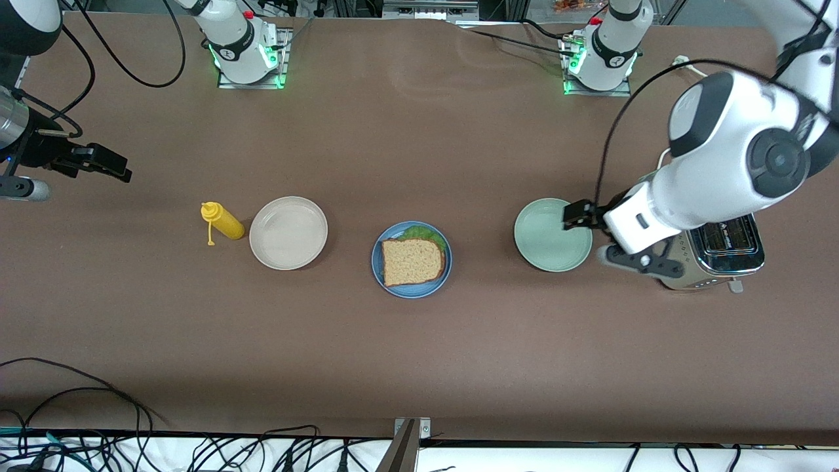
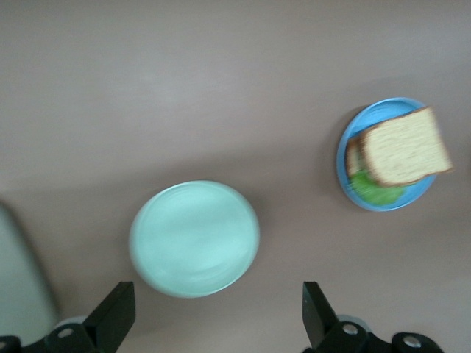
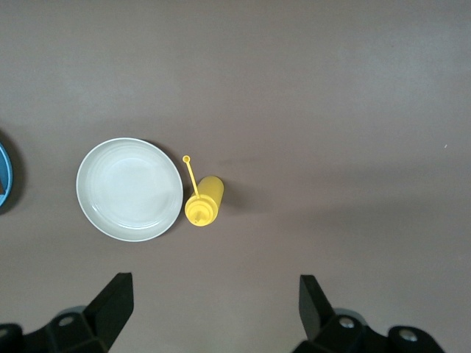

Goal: Make sandwich in blue plate with both arms
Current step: 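Raise the left gripper and withdraw it toward the toaster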

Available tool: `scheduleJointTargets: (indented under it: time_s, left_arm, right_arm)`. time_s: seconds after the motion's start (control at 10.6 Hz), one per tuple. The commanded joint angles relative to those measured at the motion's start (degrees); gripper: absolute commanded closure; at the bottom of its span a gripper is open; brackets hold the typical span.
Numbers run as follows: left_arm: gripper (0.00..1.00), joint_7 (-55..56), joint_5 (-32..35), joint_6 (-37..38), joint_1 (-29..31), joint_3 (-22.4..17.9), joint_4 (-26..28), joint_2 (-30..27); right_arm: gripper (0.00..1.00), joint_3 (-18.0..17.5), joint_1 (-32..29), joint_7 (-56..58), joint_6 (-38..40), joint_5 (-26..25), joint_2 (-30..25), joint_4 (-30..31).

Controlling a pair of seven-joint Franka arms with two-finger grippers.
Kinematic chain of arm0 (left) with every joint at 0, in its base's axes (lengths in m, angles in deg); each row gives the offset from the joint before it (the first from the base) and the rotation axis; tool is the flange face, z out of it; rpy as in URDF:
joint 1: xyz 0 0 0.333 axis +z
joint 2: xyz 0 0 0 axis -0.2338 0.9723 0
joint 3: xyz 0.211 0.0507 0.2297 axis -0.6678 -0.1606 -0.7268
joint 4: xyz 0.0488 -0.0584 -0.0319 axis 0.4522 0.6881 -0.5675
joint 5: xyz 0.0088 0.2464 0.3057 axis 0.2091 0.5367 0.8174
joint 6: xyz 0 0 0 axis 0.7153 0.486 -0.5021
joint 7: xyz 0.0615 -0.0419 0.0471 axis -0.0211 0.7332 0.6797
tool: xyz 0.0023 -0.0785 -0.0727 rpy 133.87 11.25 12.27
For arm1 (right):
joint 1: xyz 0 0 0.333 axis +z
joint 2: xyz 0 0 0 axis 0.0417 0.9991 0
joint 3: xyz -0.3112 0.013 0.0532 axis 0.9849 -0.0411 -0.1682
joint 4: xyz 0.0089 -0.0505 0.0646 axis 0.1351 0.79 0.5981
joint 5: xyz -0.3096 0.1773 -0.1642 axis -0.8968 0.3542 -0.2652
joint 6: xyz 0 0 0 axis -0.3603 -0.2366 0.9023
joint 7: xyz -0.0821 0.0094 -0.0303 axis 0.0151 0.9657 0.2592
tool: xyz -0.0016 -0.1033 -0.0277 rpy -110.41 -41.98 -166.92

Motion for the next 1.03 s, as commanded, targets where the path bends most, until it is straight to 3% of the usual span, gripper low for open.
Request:
scheduleJointTargets:
  time_s: [0.0, 0.38, 0.75, 0.94]
  left_arm:
    - [0.00, -4.8, 6.0, 3.6, -0.5, -4.3, 2.8, -7.6]
    - [0.00, -8.5, 10.4, 4.1, -0.7, -9.1, 7.6, -15.1]
    - [0.00, -16.3, 5.4, 2.8, -1.0, -14.9, 14.9, -22.5]
    - [0.00, -17.1, 5.3, 1.9, -0.9, -15.2, 17.9, -25.0]
  right_arm:
    - [0.00, -0.2, 0.1, -0.3, 0.9, -0.5, 0.4, -1.5]
    - [0.00, -0.2, 0.1, -0.3, 0.9, -0.5, 0.3, -1.5]
    - [0.00, -0.3, 0.1, -0.3, 0.9, -0.6, 0.3, -1.5]
    - [0.00, -0.3, 0.2, -0.4, 0.9, -0.6, 0.3, -1.5]
